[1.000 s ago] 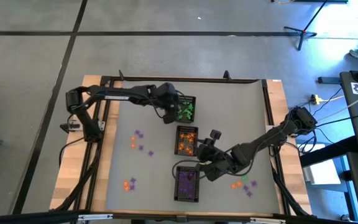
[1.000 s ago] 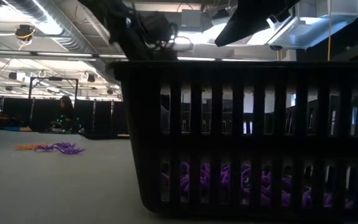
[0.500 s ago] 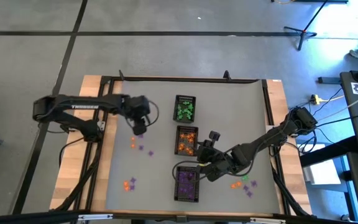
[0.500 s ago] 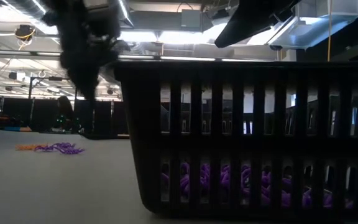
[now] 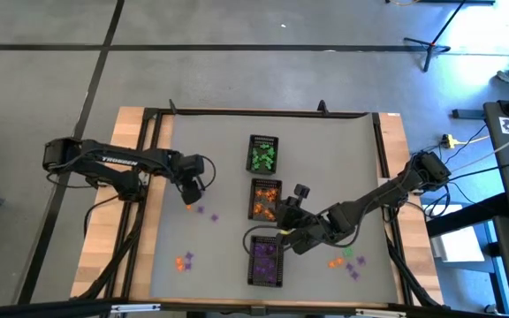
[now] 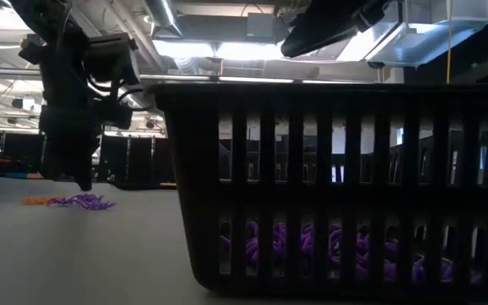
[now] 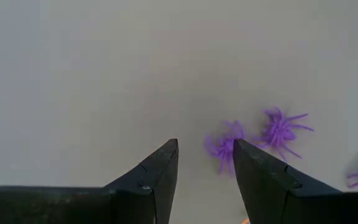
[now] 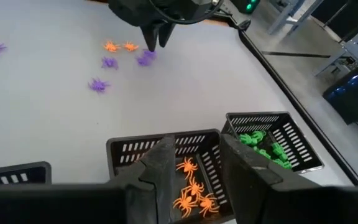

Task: Sort Halloween decoration
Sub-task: Put the violet spider toy into the bottom black bin

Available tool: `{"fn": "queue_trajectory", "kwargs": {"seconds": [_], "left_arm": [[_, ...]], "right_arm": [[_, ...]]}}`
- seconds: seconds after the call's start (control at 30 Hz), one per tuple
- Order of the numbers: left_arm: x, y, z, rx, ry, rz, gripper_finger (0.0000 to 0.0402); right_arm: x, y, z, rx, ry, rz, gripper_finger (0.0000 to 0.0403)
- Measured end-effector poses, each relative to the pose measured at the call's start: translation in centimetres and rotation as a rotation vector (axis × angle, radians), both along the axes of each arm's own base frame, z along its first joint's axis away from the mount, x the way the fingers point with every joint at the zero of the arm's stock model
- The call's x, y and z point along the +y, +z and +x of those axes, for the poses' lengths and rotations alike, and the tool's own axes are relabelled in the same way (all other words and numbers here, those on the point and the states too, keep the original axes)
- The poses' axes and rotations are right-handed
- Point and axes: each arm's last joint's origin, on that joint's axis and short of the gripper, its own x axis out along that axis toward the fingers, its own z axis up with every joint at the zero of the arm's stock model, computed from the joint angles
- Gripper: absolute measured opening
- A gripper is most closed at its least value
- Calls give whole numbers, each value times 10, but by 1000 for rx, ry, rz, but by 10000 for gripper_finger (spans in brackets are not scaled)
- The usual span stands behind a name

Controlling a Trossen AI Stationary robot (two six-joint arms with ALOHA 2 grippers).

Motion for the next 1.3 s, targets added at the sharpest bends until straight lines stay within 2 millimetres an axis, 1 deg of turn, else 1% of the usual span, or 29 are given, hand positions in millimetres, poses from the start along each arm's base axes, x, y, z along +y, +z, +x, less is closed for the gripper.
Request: {"fn": "queue_trajectory", "kwargs": {"seconds": [0.13, 0.4, 0.5, 0.57, 0.63, 0.7, 0.8, 0.87, 0.93, 1.13, 1.23, 1.3], "left_arm": [[-1, -3, -1, -9, 49, -14, 145], [-5, -19, -3, -18, 68, -22, 145], [-5, -21, -3, -9, 80, -6, 140], [-6, -21, -2, -11, 75, 8, 127], [-7, -21, -1, -18, 59, 14, 107], [-8, -21, 0, -29, 50, 20, 79], [-8, -18, 3, -36, 39, 29, 27], [-7, -13, 6, -45, 33, 42, 8], [-6, -6, 11, -55, 19, 60, 6], [-3, 40, 36, -139, -10, 99, 0], [-13, 68, 54, -258, -64, 81, 0], [-29, 83, 66, -369, -143, 67, 0]], "right_arm": [[-2, 0, 1, 7, 8, 4, 124], [-2, 0, 1, 9, 9, 3, 124], [-2, 0, 1, 9, 9, 3, 124], [-2, 0, 1, 9, 9, 3, 124], [-2, 0, 1, 9, 9, 3, 124], [-2, 0, 1, 9, 9, 3, 124], [-2, 0, 1, 9, 9, 3, 124], [-2, 0, 1, 9, 9, 3, 124], [-2, 0, 1, 9, 9, 3, 124], [-2, 0, 1, 14, 9, 0, 124], [-2, -1, 1, 15, 9, -2, 124], [3, 0, -2, 13, 19, -7, 124]]}}
